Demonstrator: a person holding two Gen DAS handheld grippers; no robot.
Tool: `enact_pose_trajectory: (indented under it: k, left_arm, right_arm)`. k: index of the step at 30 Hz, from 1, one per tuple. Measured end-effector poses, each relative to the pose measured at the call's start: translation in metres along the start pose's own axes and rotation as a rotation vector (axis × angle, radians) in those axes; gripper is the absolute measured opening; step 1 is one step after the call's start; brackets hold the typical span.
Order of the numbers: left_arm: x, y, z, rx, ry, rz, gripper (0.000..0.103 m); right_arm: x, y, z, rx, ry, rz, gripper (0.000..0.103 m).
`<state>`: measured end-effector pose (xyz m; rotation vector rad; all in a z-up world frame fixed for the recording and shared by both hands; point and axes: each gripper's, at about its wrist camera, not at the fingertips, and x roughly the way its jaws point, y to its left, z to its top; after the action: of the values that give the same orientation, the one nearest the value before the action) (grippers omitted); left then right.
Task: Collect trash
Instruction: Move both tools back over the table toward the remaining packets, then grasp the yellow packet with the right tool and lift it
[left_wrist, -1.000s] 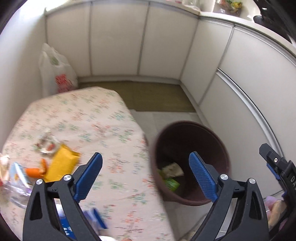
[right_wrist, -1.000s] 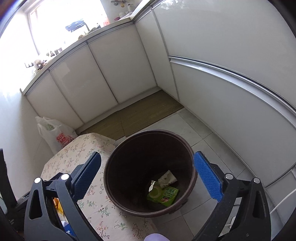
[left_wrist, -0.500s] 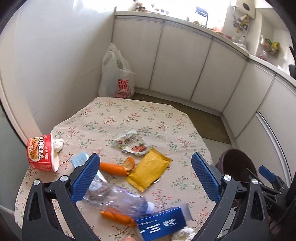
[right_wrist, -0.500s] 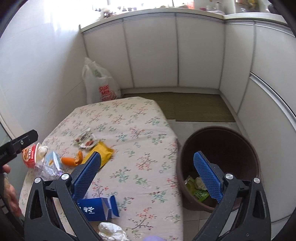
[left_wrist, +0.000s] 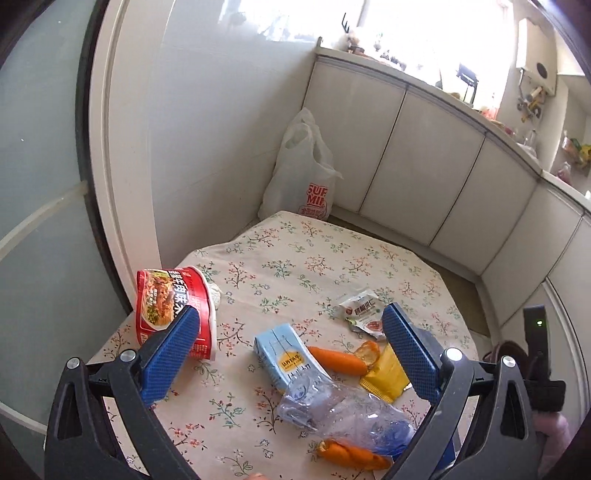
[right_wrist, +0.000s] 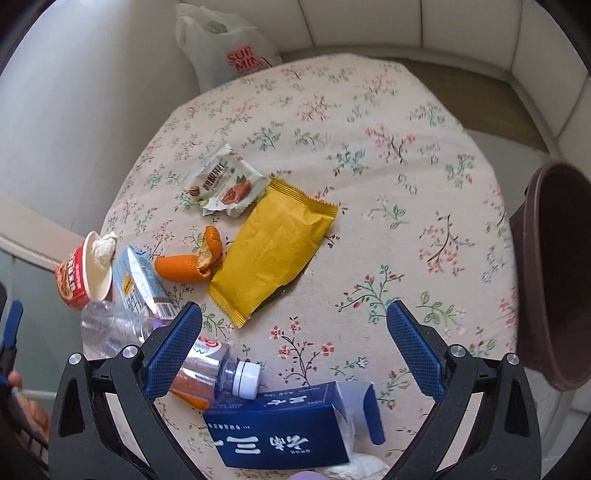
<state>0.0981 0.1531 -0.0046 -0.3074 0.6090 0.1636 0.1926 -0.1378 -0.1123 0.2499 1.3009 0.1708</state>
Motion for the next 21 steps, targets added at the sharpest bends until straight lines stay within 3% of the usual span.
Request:
enact_pose_trajectory:
  k: [4, 8, 15, 21]
  left_arm:
    - [0.002, 0.008, 0.005, -0.032, -0.001, -0.006, 0.096]
    - [0.010, 0.016, 0.007, -0.063, 0.030, -0.001, 0.096]
    - [0.016, 0.024, 0.008, -0.101, 0.047, -0.008, 0.096]
    - [0.025, 0.028, 0.009, -0.128, 0.083, -0.020, 0.096]
  right_arm:
    - [0.022, 0.002, 0.009, 0.105, 0.051, -0.003, 0.096]
    - [0.037, 0.017, 0.020, 0.094, 0.045, -0.116, 0.096]
    - [0.064, 0.027, 0.035, 0.174, 0.076, -0.146, 0.096]
    - [0.086, 0.040, 0.035, 0.161, 0.084, -0.214, 0.097]
